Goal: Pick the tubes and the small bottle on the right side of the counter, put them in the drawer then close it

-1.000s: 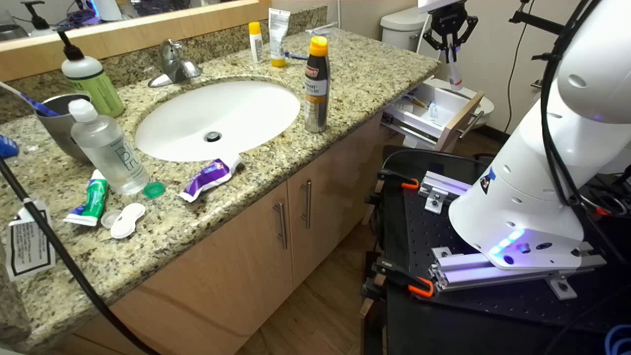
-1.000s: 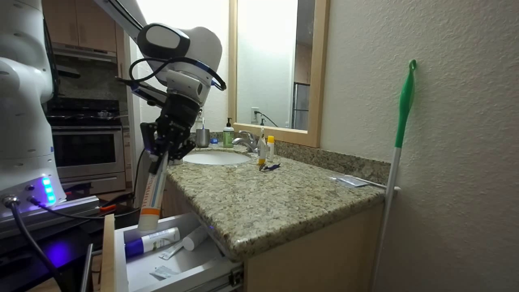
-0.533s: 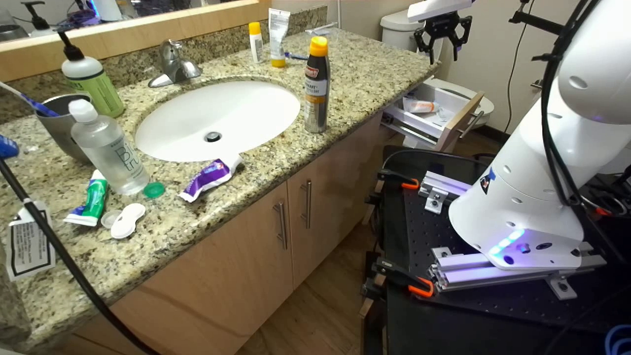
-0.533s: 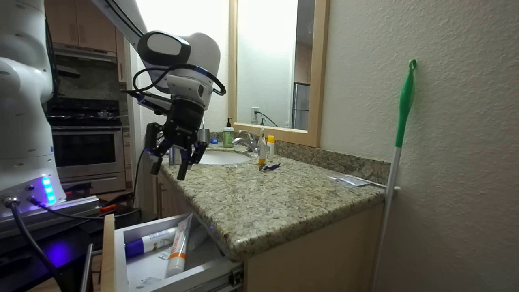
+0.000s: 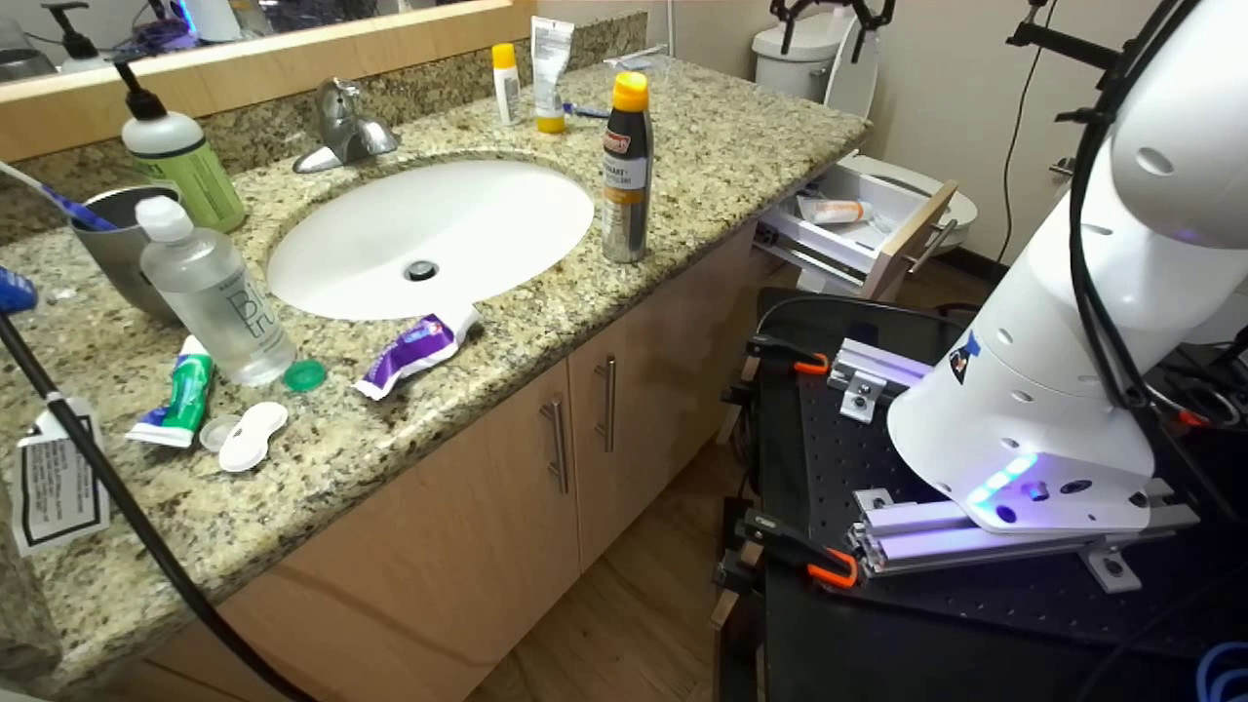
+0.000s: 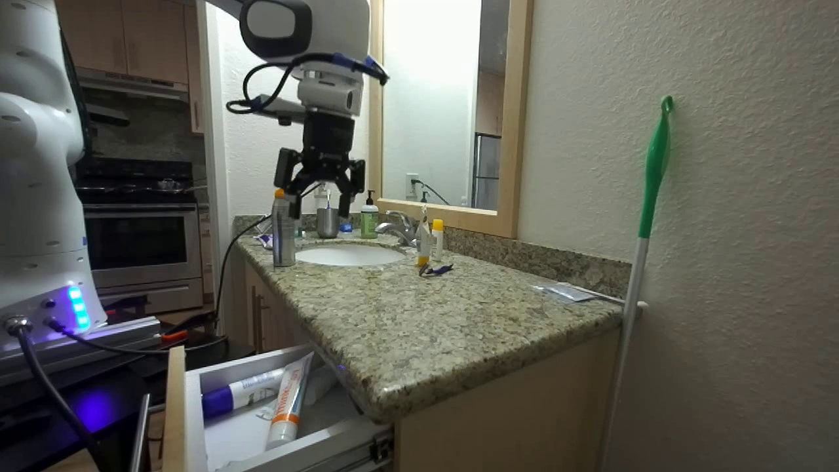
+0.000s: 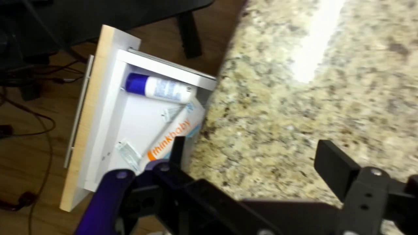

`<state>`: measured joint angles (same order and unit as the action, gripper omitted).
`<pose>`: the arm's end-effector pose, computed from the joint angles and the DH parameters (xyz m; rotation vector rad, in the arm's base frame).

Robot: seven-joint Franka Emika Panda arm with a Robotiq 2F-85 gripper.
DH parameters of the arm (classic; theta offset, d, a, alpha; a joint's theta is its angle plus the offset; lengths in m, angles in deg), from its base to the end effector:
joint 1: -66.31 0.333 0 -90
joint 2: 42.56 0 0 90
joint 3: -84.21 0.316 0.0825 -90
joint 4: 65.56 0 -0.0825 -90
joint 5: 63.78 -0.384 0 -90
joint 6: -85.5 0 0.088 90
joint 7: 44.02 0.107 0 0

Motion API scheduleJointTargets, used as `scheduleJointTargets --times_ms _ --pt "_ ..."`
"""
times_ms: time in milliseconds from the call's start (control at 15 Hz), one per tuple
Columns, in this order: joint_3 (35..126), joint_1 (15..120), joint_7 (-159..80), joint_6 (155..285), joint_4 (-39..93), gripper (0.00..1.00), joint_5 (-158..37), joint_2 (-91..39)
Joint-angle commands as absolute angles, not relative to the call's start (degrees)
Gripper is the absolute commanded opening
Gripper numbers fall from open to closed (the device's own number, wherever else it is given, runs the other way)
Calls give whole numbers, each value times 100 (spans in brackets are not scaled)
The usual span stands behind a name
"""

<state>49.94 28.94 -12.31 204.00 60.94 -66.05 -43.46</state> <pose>0.1629 -0.4854 0.3754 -1.8694 2.4154 0.1600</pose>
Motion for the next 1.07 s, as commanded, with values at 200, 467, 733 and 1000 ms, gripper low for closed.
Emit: scheduleJointTargets --times_ms 200,467,733,1000 --pt "5399 3321 -1492 20337 5214 100 -7958 -5199" --pt "5363 3245 -1259 20342 5212 100 -7733 -5041" --pt "5699 3459 670 20930 4994 100 -7637 -4267" --pt "5913 3921 2573 21572 4647 100 -7784 -3760"
